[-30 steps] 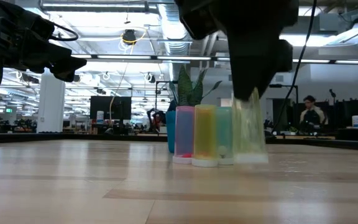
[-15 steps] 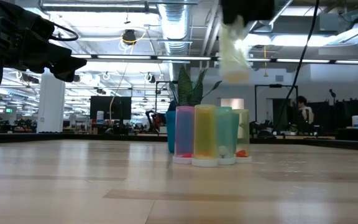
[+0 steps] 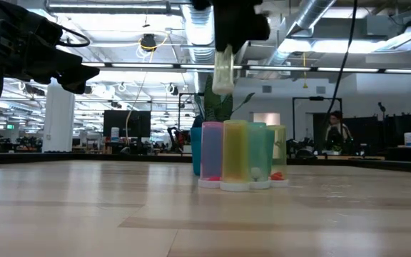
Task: Pick and place pill bottles into a basket
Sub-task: Put the yellow pill bottle into the blue container
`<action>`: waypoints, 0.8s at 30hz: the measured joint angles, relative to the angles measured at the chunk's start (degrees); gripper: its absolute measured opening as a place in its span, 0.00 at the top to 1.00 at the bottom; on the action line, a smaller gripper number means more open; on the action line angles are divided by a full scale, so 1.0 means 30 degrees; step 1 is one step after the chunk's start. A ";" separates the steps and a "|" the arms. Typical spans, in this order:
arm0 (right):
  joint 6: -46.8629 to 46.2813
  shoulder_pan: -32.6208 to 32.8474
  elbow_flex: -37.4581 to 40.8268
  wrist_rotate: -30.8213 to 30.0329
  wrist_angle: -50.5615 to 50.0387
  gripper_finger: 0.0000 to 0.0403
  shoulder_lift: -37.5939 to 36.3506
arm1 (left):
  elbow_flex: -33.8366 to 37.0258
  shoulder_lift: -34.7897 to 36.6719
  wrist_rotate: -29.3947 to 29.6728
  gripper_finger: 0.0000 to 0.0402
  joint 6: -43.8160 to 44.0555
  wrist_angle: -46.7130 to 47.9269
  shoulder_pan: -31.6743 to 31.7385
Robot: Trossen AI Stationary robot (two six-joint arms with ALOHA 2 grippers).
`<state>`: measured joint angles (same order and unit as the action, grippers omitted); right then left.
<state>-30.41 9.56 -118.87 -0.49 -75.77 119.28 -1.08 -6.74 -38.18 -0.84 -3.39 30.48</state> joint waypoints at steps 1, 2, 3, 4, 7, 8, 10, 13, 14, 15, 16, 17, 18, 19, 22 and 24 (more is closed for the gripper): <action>0.0247 -0.0322 0.0000 -0.0007 -0.0083 0.74 0.0000 | 0.0000 0.0007 0.0002 0.47 0.0000 -0.0002 -0.0006; 0.0531 -0.0634 0.0000 -0.0008 -0.0193 0.74 0.0000 | 0.0000 0.0006 -0.0002 0.47 0.0000 -0.0002 0.0000; 0.0809 -0.0951 0.0000 -0.0007 -0.0266 0.74 0.0000 | 0.0000 0.0007 0.0002 0.47 0.0000 -0.0002 -0.0007; 0.1118 -0.1232 0.0000 -0.0009 -0.0278 0.74 0.0000 | 0.0000 0.0003 0.0001 0.47 0.0000 -0.0001 -0.0004; 0.2030 -0.1964 0.0000 -0.0009 -0.0252 0.74 0.0000 | 0.0000 0.0000 0.0002 0.47 0.0000 -0.0002 -0.0003; 0.2269 -0.2150 0.0000 -0.0015 -0.0231 0.74 0.0000 | 0.0000 0.0002 -0.0004 0.47 0.0000 -0.0002 -0.0002; 0.2643 -0.2456 0.0000 -0.0168 -0.0217 0.74 0.0000 | 0.0000 0.0007 0.0002 0.47 0.0000 0.0000 0.0000; 0.2839 -0.2657 0.0007 -0.0854 -0.0217 0.74 0.0000 | 0.0000 0.0007 0.0001 0.47 0.0000 -0.0002 0.0000; 0.2857 -0.2659 0.0007 -0.1004 -0.0213 0.74 0.0000 | 0.0000 0.0007 0.0002 0.47 0.0000 0.0004 -0.0001; 0.2897 -0.2659 0.0007 -0.1036 -0.0199 0.74 0.0000 | 0.0000 0.0007 -0.0003 0.47 0.0000 -0.0002 0.0000; 0.3044 -0.2697 0.0007 -0.1109 -0.0184 0.74 0.0000 | 0.0000 0.0007 0.0002 0.47 0.0000 0.0001 -0.0003; 0.3152 -0.2685 0.0007 -0.1217 -0.0184 0.74 0.0000 | 0.0000 0.0004 -0.0003 0.47 0.0000 -0.0002 -0.0004; 0.3163 -0.2664 0.0007 -0.1330 -0.0179 0.74 0.0000 | 0.0000 0.0007 0.0002 0.47 0.0000 -0.0002 0.0000; 0.3168 -0.2640 0.0007 -0.1394 -0.0164 0.74 0.0000 | 0.0000 0.0006 0.0002 0.47 0.0000 -0.0002 0.0000; 0.3162 -0.2571 0.0015 -0.1435 -0.0166 0.74 0.0000 | 0.0000 0.0000 0.0002 0.47 0.0000 -0.0002 -0.0007; 0.3162 -0.2483 0.0015 -0.1435 -0.0166 0.74 0.0000 | 0.0000 0.0007 -0.0002 0.47 0.0000 -0.0001 -0.0004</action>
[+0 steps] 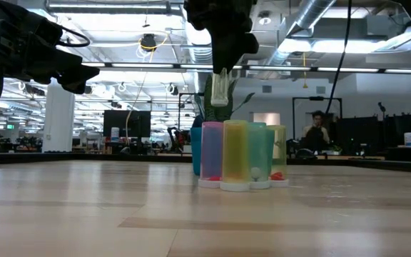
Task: Pick and place pill bottles into a basket
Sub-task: Put the yellow pill bottle into the blue container
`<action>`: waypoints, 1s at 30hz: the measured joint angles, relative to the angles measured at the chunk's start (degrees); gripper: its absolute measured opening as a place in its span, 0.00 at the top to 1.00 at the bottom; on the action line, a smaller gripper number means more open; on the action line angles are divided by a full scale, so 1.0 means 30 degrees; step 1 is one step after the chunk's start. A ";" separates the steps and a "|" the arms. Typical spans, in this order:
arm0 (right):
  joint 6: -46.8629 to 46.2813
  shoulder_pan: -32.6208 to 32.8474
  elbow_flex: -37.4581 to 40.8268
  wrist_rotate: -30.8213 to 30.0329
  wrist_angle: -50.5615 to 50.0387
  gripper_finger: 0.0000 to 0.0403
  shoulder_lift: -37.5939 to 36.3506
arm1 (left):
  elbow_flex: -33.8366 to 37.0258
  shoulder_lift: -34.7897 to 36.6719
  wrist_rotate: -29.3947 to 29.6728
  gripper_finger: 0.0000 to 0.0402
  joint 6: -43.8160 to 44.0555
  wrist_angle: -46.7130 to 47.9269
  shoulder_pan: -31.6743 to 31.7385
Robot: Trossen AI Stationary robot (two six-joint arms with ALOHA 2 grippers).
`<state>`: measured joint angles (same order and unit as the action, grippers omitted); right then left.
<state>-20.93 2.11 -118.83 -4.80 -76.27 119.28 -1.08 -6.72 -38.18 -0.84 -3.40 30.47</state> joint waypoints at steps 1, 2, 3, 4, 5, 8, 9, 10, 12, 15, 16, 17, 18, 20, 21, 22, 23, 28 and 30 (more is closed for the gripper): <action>0.0012 0.0042 0.0000 -0.0007 0.0000 0.74 0.0000 | 0.0000 -0.0006 0.0003 0.47 0.0000 0.0006 0.0002; 0.0108 0.0117 0.0000 0.0000 -0.0003 0.74 0.0000 | 0.0000 -0.0006 0.0001 0.47 0.0000 0.0005 0.0004; 0.0173 0.0196 0.0002 -0.0007 -0.0007 0.74 0.0000 | 0.0000 0.0000 0.0000 0.47 0.0000 0.0000 -0.0001; 0.0303 0.0277 0.0045 -0.0003 0.0013 0.74 0.0000 | 0.0000 -0.0004 -0.0001 0.47 0.0000 0.0000 0.0000; 0.0403 0.0347 0.0176 -0.0014 0.0071 0.74 0.0000 | 0.0000 -0.0005 0.0001 0.47 0.0000 0.0000 -0.0004; 0.0625 0.0548 0.0839 -0.0141 0.0013 0.74 0.0015 | 0.0000 -0.0002 -0.0002 0.47 0.0000 0.0000 0.0002; 0.0682 0.0577 0.1019 -0.0349 -0.0084 0.74 0.0022 | 0.0000 -0.0007 -0.0004 0.47 0.0000 0.0000 -0.0004; 0.0791 0.0648 0.1177 -0.0519 -0.0073 0.74 0.0022 | 0.0000 -0.0007 0.0000 0.47 0.0000 0.0003 0.0000; 0.1183 0.0706 0.1568 -0.0611 0.0122 0.74 0.0022 | 0.0000 0.0000 -0.0004 0.47 0.0000 0.0007 0.0004; 0.1609 0.0713 0.2069 -0.0628 0.0144 0.74 0.0022 | 0.0000 -0.0007 0.0001 0.47 0.0000 0.0005 0.0000; 0.1646 0.0713 0.2207 -0.0634 0.0175 0.74 0.0022 | 0.0000 0.0000 0.0003 0.47 0.0000 0.0005 0.0004; 0.1681 0.0713 0.2277 -0.0640 0.0134 0.74 0.0022 | 0.0000 -0.0007 0.0003 0.47 0.0000 0.0000 -0.0002; 0.1795 0.0713 0.2295 -0.0643 0.0148 0.74 0.0022 | 0.0000 -0.0007 -0.0004 0.47 0.0000 0.0007 -0.0004; 0.2130 0.0717 0.2295 -0.0608 0.0501 0.74 0.0022 | 0.0000 -0.0001 0.0003 0.47 0.0000 0.0000 0.0004; 0.2320 0.0748 0.2295 -0.0597 0.0820 0.74 0.0022 | 0.0000 -0.0002 -0.0001 0.47 0.0000 0.0000 0.0001; 0.2480 0.0764 0.2295 -0.0595 0.1124 0.74 0.0022 | 0.0000 -0.0005 0.0000 0.47 0.0000 0.0000 0.0002; 0.2596 0.0764 0.2295 -0.0573 0.1348 0.74 0.0022 | 0.0000 -0.0004 0.0003 0.47 0.0000 0.0004 -0.0001; 0.3551 0.0771 0.2292 -0.0372 0.1702 0.74 0.0022 | 0.0000 -0.0006 -0.0003 0.47 0.0000 0.0000 0.0004; 0.3777 0.0770 0.2288 -0.0372 0.1698 0.74 0.0022 | 0.0000 -0.0004 0.0003 0.47 0.0000 0.0004 0.0000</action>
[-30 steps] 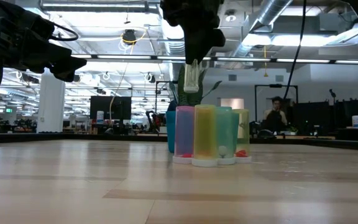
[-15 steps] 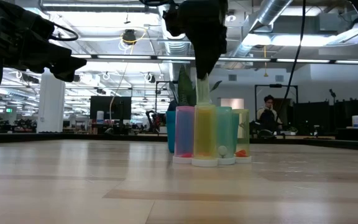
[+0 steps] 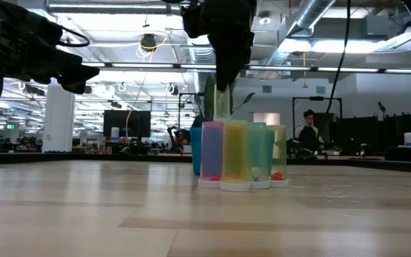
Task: Pick and place pill bottles into a basket
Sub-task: Put the yellow pill bottle into the blue container
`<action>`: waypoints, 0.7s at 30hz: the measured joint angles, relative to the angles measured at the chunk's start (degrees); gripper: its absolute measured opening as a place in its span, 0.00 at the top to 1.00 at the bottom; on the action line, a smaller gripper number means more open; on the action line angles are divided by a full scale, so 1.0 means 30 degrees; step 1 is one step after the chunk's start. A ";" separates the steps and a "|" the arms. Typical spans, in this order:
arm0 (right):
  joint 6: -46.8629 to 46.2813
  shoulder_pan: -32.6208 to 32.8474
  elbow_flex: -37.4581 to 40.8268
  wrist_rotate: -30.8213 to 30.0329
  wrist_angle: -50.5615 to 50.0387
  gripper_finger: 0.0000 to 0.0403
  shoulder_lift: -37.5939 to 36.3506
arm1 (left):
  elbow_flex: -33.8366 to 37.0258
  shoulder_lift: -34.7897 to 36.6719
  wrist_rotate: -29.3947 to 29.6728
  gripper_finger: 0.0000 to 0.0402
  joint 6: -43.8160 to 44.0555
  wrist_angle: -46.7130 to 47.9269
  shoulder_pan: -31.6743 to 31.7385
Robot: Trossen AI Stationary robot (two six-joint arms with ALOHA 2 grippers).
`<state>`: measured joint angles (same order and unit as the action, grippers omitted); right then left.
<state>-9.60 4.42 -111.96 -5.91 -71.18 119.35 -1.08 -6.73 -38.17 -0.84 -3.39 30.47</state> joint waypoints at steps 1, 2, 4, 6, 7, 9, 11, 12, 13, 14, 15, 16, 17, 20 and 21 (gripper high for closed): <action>0.0156 -0.0006 0.0000 0.0000 0.0000 0.74 0.0000 | 0.0000 0.0001 -0.0001 0.47 0.0000 0.0001 0.0001; 0.0315 -0.0006 0.0000 0.0000 -0.0007 0.74 0.0000 | 0.0000 -0.0003 0.0000 0.47 0.0000 -0.0004 0.0004; 0.0766 -0.0026 0.0000 0.0006 -0.0055 0.74 0.0000 | 0.0000 0.0000 0.0000 0.47 0.0000 0.0000 0.0000; 0.1186 -0.0106 0.0000 0.0011 -0.0135 0.74 0.0000 | 0.0000 0.0004 0.0000 0.47 0.0000 -0.0004 0.0004; 0.1345 -0.0143 0.0000 0.0019 -0.0128 0.74 0.0000 | 0.0000 -0.0003 -0.0006 0.47 0.0000 -0.0003 -0.0003; 0.1697 -0.0290 0.0000 0.0028 -0.0123 0.74 0.0000 | 0.0000 -0.0003 0.0000 0.47 0.0000 -0.0002 -0.0001; 0.1904 -0.0500 0.0000 0.0022 -0.0124 0.74 0.0000 | 0.0000 0.0004 -0.0007 0.47 0.0000 -0.0004 0.0000; 0.2020 -0.0630 0.0000 0.0022 -0.0124 0.74 0.0000 | 0.0000 0.0001 0.0000 0.47 0.0000 0.0003 0.0004; 0.2081 -0.0761 0.0000 0.0028 -0.0124 0.74 0.0000 | 0.0000 0.0002 -0.0003 0.47 0.0000 -0.0004 0.0001; 0.2185 -0.0897 0.0000 0.0029 -0.0124 0.74 0.0000 | 0.0000 -0.0003 0.0000 0.47 0.0000 0.0002 0.0004; 0.2241 -0.1031 0.0000 0.0051 -0.0121 0.74 0.0000 | 0.0000 -0.0002 -0.0006 0.47 0.0000 0.0002 0.0004; 0.2344 -0.1171 0.0000 0.0074 -0.0117 0.74 0.0000 | 0.0000 0.0000 -0.0003 0.47 0.0000 -0.0004 -0.0003; 0.2432 -0.1311 0.0000 0.0232 -0.0090 0.74 0.0000 | 0.0000 -0.0003 -0.0007 0.47 0.0000 -0.0004 0.0004; 0.2742 -0.1781 0.0000 0.0976 0.0292 0.74 0.0000 | 0.0000 -0.0002 0.0000 0.47 0.0000 -0.0001 0.0003; 0.2746 -0.1917 0.0000 0.1067 0.0524 0.74 0.0000 | 0.0000 -0.0003 0.0000 0.47 0.0000 -0.0004 0.0004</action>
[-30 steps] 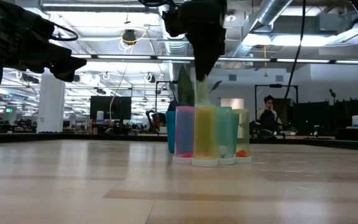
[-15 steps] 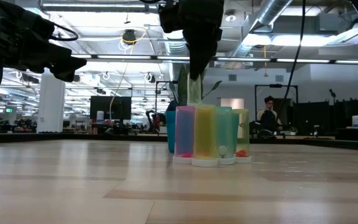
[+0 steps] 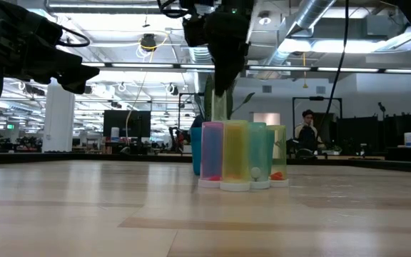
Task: Pick and place pill bottles into a basket
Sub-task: Put the yellow pill bottle into the blue container
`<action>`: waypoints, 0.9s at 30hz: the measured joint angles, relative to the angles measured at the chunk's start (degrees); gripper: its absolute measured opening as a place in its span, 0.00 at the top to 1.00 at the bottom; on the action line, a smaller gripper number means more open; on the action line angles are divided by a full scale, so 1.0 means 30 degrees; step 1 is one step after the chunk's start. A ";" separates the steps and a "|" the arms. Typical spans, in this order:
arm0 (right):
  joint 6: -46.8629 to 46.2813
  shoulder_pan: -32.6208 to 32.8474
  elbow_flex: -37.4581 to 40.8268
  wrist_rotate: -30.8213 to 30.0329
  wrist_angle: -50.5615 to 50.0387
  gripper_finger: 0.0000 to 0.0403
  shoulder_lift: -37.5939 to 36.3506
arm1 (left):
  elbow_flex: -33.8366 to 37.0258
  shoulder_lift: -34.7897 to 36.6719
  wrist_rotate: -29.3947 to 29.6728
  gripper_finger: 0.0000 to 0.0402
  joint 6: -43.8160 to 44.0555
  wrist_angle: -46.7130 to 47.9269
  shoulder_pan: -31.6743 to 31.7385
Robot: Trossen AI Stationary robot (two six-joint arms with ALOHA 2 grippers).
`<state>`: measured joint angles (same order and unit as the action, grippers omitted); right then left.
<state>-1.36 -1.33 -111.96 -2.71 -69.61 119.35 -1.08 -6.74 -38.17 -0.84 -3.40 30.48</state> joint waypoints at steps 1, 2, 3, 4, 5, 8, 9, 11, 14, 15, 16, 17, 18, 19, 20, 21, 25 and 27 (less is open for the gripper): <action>-0.0017 -0.0142 0.0000 0.0068 0.0280 0.74 0.0000 | 0.0000 0.0000 -0.0003 0.47 0.0000 0.0005 -0.0002; -0.0017 -0.0259 0.0000 0.0115 0.0527 0.74 0.0000 | 0.0000 0.0003 -0.0003 0.47 0.0000 0.0003 -0.0004; -0.0016 -0.0372 0.0000 0.0210 0.0732 0.74 0.0000 | 0.0000 0.0006 0.0000 0.47 0.0000 0.0000 -0.0007; -0.0013 -0.0451 0.0000 0.0377 0.0922 0.74 0.0000 | 0.0000 0.0004 -0.0004 0.47 0.0000 0.0000 -0.0004; -0.0024 -0.0543 -0.0007 0.0448 0.1091 0.74 0.0000 | 0.0000 0.0007 -0.0007 0.47 0.0000 0.0000 -0.0007; -0.0163 -0.0729 -0.0007 0.0456 0.1330 0.74 0.0000 | 0.0000 0.0007 -0.0004 0.47 0.0000 0.0007 -0.0004; -0.0367 -0.0734 -0.0007 0.0441 0.1463 0.74 0.0000 | 0.0000 0.0007 -0.0004 0.47 0.0000 0.0002 -0.0005; -0.0888 -0.0734 -0.0007 0.0434 0.1605 0.74 0.0000 | 0.0000 0.0004 0.0000 0.47 0.0000 0.0000 0.0000; -0.1861 -0.0821 -0.0007 0.0447 0.1834 0.74 0.0000 | 0.0000 0.0005 0.0000 0.47 0.0000 0.0005 -0.0003; -0.2054 -0.0829 -0.0007 0.0434 0.1843 0.74 0.0000 | 0.0000 0.0000 -0.0004 0.47 0.0000 0.0007 0.0000; -0.2213 -0.0844 -0.0007 0.0434 0.1830 0.74 0.0000 | 0.0000 0.0005 -0.0005 0.47 0.0000 0.0005 -0.0004; -0.2381 -0.0851 -0.0007 0.0434 0.1830 0.74 0.0000 | 0.0000 0.0000 0.0000 0.47 0.0000 0.0007 0.0000; -0.2556 -0.0857 -0.0007 0.0406 0.1830 0.74 0.0000 | 0.0000 0.0006 0.0000 0.47 0.0000 0.0001 -0.0007; -0.2700 -0.0858 -0.0007 0.0384 0.1830 0.74 0.0000 | 0.0000 0.0000 0.0000 0.47 0.0000 0.0007 -0.0007; -0.2851 -0.0851 -0.0007 0.0383 0.1824 0.74 0.0000 | 0.0000 0.0007 0.0000 0.47 0.0000 0.0007 -0.0007; -0.2942 -0.0846 -0.0007 0.0357 0.1815 0.74 0.0000 | 0.0000 0.0007 0.0000 0.47 0.0000 0.0007 -0.0007; -0.3062 -0.0843 -0.0007 0.0034 0.1801 0.74 0.0000 | 0.0000 0.0000 0.0000 0.47 0.0000 0.0005 -0.0007; -0.3063 -0.0843 -0.0007 -0.0054 0.1793 0.74 0.0000 | 0.0000 0.0000 0.0000 0.47 0.0000 0.0007 -0.0007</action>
<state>-10.55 -3.86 -111.98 -2.87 -64.23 119.35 -1.08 -6.74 -38.17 -0.84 -3.38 30.46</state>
